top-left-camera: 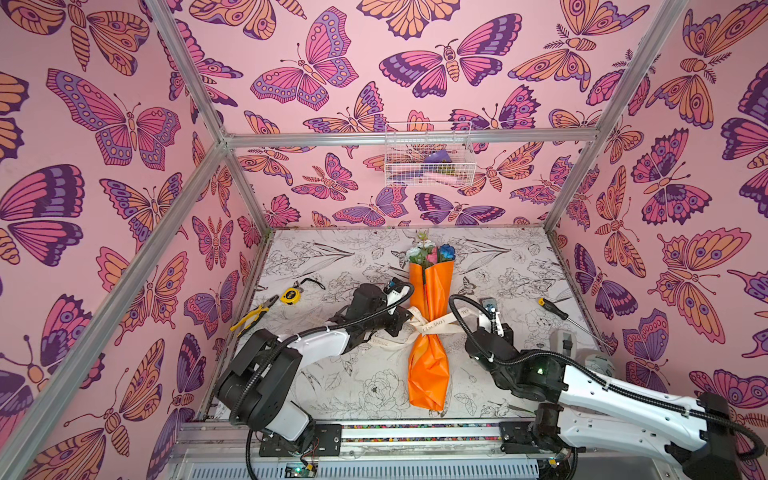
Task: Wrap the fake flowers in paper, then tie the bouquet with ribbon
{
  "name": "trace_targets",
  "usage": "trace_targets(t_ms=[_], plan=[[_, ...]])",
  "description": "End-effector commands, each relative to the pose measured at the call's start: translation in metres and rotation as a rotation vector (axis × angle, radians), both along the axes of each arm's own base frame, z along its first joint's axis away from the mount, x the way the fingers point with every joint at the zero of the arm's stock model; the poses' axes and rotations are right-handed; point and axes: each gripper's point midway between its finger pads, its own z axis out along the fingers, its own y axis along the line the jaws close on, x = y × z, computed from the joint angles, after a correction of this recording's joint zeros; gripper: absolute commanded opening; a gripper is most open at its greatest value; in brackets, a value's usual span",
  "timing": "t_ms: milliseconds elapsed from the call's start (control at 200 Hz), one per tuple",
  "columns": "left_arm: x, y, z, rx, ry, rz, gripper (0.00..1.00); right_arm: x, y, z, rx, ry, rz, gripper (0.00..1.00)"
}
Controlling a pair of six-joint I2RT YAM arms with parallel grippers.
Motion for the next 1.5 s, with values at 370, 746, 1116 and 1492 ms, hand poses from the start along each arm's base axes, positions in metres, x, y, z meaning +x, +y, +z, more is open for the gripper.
trace_targets(t_ms=[370, 746, 1116, 1492], plan=[[-0.028, -0.003, 0.015, -0.030, -0.241, -0.024, 0.00, -0.011, -0.052, 0.009, -0.071, 0.051, -0.358, 0.14], [-0.054, -0.010, -0.002, 0.000, -0.275, -0.137, 0.00, -0.012, -0.042, -0.029, -0.034, 0.203, -0.321, 0.30], [-0.054, 0.000, -0.001, -0.031, -0.348, -0.088, 0.00, 0.016, 0.085, -0.041, 0.140, 0.371, 0.327, 0.33], [-0.058, -0.006, 0.004, -0.112, -0.421, -0.112, 0.00, 0.040, 0.136, -0.039, -0.060, 0.317, 0.628, 0.33]])
